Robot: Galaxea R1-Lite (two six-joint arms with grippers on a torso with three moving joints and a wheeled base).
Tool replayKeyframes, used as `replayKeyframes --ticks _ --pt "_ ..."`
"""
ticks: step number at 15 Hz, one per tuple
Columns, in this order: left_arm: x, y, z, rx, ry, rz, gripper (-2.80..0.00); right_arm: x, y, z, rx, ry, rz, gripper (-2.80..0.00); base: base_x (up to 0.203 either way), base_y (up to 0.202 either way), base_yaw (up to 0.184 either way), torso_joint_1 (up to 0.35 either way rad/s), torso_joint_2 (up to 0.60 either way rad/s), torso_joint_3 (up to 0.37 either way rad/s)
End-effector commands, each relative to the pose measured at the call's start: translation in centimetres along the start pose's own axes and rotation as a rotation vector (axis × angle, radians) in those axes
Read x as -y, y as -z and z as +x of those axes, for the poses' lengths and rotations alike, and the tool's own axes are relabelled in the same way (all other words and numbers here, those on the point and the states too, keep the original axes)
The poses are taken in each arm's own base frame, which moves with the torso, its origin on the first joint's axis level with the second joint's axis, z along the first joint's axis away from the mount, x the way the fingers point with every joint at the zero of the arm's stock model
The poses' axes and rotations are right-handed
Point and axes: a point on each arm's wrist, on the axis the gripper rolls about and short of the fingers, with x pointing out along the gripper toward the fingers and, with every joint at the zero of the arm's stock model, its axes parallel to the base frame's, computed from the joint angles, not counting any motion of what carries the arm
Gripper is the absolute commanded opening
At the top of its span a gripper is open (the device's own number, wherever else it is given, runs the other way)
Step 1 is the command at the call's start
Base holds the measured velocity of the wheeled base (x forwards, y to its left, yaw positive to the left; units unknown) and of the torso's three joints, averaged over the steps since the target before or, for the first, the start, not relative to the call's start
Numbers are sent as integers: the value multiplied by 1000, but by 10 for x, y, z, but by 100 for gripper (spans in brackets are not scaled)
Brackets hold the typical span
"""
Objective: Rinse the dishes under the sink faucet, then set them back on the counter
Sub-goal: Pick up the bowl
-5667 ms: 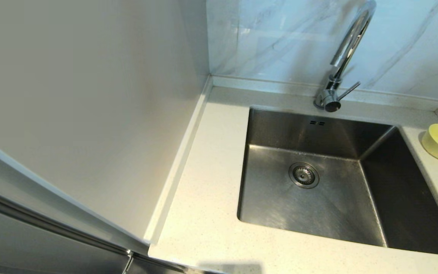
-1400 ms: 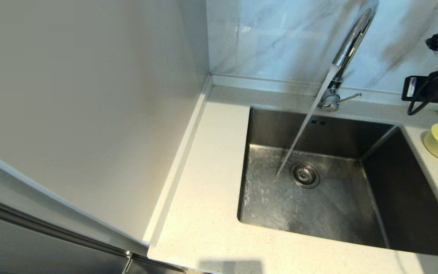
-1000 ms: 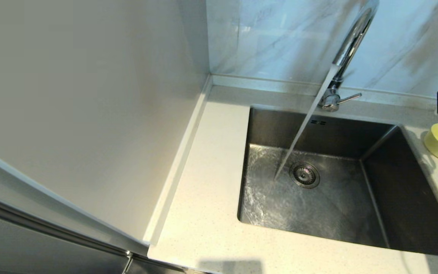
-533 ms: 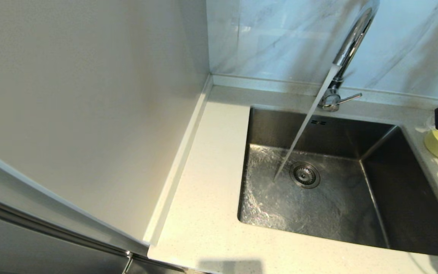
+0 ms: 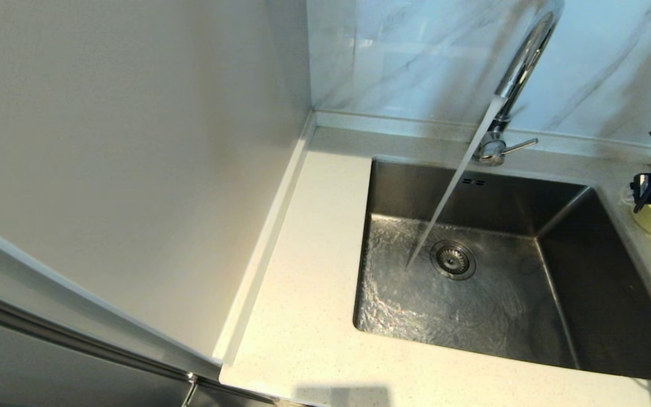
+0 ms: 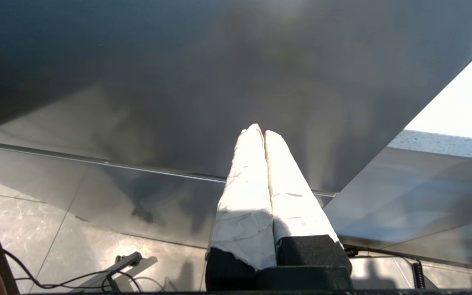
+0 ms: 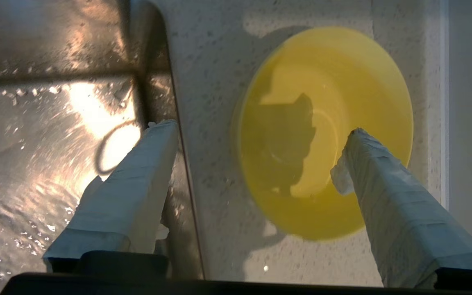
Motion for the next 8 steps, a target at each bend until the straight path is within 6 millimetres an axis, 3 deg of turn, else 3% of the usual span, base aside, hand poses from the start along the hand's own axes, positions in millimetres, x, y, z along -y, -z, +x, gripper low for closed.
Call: replayKeyframes --ticks 1,3,4,8 --pt "0 0 0 0 0 0 -280 3 6 15 -18 26 4 0 0 0 0 0 0 0" --pt "0 0 0 0 0 0 -280 6 7 18 -22 38 8 0 0 0 0 0 0 0" --pt "0 0 0 0 0 0 -280 7 9 22 -29 40 8 -280 0 0 0 0 0 0" --pt "0 0 0 0 0 0 -280 4 19 26 -71 36 0 -280 0 0 0 0 0 0"
